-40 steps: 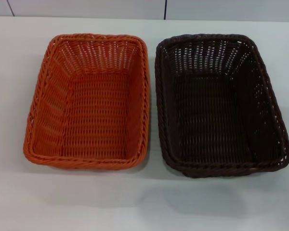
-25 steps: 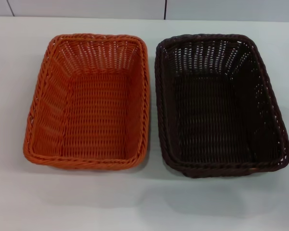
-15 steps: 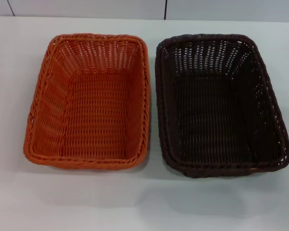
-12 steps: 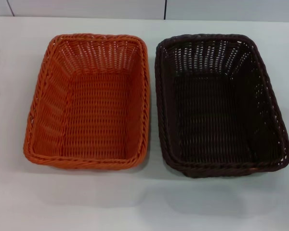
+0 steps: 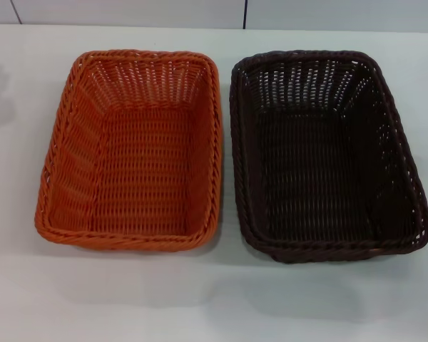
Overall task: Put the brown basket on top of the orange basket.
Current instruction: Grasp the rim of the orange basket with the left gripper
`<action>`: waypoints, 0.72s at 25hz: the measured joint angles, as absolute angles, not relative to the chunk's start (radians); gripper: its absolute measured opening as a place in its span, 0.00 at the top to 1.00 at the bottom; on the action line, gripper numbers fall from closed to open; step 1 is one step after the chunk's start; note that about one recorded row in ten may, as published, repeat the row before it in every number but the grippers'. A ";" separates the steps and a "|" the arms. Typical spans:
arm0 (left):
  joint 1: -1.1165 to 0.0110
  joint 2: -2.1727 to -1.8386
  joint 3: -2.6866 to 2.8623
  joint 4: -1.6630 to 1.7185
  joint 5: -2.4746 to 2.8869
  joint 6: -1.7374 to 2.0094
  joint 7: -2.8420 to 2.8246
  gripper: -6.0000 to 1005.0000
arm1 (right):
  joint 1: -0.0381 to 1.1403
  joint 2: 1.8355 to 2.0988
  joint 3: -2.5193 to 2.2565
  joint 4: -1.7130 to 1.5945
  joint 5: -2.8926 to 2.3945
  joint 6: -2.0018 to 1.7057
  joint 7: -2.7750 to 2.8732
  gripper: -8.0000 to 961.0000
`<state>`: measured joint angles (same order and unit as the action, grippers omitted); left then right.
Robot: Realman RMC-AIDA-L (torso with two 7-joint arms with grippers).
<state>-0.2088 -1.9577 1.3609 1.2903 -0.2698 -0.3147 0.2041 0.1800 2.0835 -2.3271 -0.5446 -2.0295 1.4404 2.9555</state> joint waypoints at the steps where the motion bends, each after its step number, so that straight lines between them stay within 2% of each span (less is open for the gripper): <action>1: -0.221 -1.953 1.353 1.306 -0.292 -0.372 0.241 0.21 | 0.180 2.083 -2.327 -0.545 -2.029 1.439 2.956 0.14; 4: -0.255 -1.958 1.290 1.359 -0.400 -0.533 0.411 0.21 | 0.183 2.083 -2.326 -0.545 -2.029 1.429 2.956 0.14; 9: -0.305 -2.014 1.110 1.447 -0.623 -0.800 0.723 0.22 | 0.184 2.083 -2.324 -0.544 -2.029 1.413 2.956 0.14; 10: -0.305 -2.014 1.110 1.447 -0.623 -0.800 0.723 0.22 | 0.184 2.083 -2.324 -0.544 -2.029 1.412 2.956 0.14; 11: -0.338 -2.027 1.034 1.478 -0.668 -0.942 0.786 0.22 | 0.183 2.083 -2.324 -0.543 -2.029 1.412 2.956 0.14; 18: -0.393 -2.047 0.928 1.543 -0.671 -1.185 0.781 0.23 | 0.178 2.083 -2.325 -0.539 -2.029 1.401 2.956 0.14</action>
<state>-0.3933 -2.0472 0.9275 1.5434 -0.6715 -1.1854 0.7806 0.1780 2.0831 -2.3248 -0.5391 -2.0293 1.4009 2.9560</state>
